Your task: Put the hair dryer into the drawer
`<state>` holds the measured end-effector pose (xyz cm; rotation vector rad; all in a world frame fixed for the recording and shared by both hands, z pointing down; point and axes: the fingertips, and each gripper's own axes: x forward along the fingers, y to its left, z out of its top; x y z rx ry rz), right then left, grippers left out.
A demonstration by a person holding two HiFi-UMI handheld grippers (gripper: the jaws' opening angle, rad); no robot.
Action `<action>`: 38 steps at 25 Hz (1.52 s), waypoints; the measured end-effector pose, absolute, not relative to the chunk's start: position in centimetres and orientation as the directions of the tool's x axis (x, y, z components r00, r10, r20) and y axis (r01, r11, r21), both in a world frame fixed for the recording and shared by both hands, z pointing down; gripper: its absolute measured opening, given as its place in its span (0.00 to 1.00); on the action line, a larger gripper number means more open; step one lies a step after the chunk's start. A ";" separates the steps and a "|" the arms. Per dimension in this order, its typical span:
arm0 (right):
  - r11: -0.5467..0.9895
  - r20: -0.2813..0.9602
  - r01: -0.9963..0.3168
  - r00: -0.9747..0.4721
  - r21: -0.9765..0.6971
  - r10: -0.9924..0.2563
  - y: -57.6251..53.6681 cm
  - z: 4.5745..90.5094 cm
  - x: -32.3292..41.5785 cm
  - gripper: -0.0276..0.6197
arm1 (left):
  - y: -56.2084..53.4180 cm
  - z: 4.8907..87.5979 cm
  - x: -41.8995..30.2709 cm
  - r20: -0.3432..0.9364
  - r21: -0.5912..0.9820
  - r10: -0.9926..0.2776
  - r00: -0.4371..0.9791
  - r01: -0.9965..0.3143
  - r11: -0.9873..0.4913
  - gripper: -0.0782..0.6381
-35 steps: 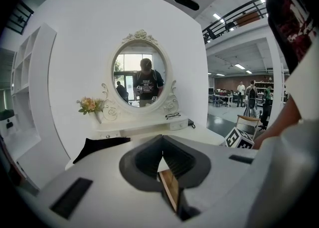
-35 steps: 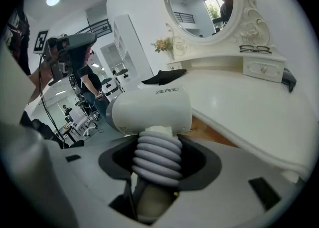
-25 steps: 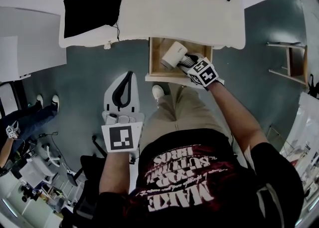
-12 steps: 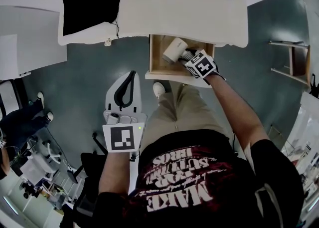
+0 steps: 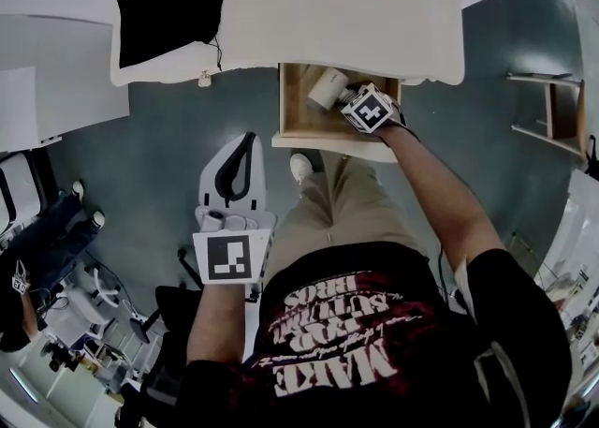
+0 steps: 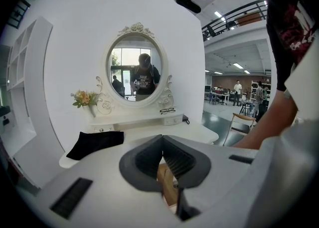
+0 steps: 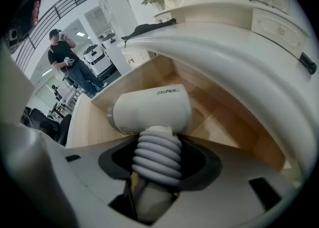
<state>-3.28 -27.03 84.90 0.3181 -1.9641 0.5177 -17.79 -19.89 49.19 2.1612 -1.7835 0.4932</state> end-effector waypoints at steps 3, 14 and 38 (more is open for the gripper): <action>0.867 0.920 -0.454 -0.390 -0.207 0.016 -26.9 85.7 -2.9 0.40 | -20.1 48.7 -17.8 0.434 0.014 -0.884 0.173 -0.983 -0.185 0.12; 0.870 0.935 -0.454 -0.354 -0.190 0.020 -25.7 85.4 -2.2 0.51 | -20.0 46.2 -17.8 0.396 0.004 -0.899 0.188 -0.979 -0.203 0.12; 0.689 0.429 -0.719 -0.651 -0.086 -0.626 -24.9 53.3 3.6 0.05 | -19.0 39.5 -17.7 0.252 -0.044 -0.940 0.230 -0.968 -0.248 0.12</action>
